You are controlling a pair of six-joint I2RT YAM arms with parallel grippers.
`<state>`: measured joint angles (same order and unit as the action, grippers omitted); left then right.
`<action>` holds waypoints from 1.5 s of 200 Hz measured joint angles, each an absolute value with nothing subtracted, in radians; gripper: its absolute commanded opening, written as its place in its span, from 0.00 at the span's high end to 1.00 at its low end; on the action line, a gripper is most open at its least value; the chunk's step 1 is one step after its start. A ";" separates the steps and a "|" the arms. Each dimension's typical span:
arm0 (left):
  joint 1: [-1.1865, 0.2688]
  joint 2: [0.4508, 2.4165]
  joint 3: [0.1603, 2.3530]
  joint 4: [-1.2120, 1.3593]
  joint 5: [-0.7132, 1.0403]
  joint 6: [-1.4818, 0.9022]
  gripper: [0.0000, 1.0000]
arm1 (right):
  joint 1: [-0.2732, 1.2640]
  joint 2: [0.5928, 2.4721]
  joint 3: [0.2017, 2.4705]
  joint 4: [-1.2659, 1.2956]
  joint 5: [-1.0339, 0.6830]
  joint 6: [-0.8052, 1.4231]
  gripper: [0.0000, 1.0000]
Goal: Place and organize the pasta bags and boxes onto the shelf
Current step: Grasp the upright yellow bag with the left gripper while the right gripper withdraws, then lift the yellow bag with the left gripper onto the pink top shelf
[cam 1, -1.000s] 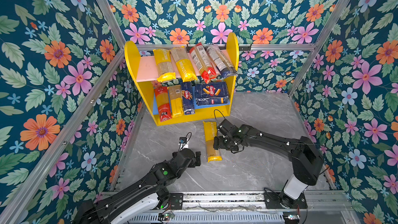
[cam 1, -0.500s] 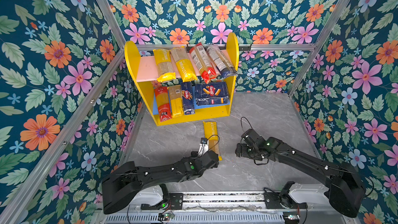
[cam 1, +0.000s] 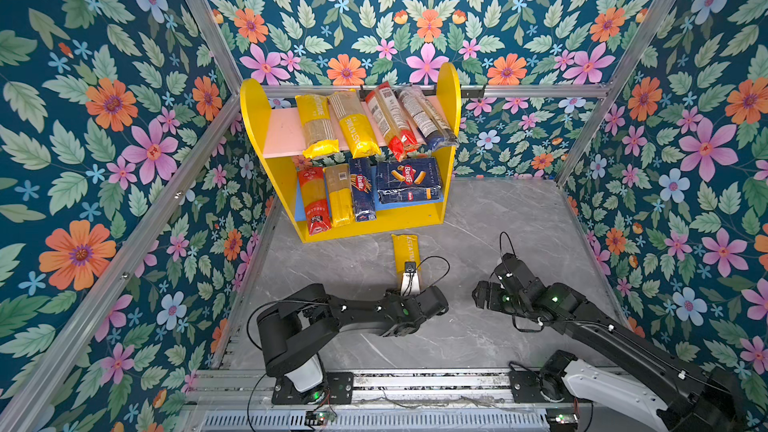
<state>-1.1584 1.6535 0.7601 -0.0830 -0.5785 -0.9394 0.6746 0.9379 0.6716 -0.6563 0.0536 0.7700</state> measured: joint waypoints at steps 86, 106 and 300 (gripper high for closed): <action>-1.137 1.733 0.733 -0.006 -0.606 -0.963 0.39 | 0.662 0.894 0.682 -0.688 0.054 0.744 0.05; -1.137 1.736 0.723 0.020 -0.617 -0.971 0.61 | 0.659 0.891 0.687 -0.690 0.054 0.736 0.05; -1.333 1.281 0.985 -0.577 -0.559 -0.752 1.00 | 0.645 0.892 0.773 -0.744 0.082 0.725 0.05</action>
<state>-1.3331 1.2808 0.9848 -0.5774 -0.5591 -0.7517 0.6453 0.8921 0.7731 -0.7444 0.0822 0.7250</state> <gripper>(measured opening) 0.349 0.953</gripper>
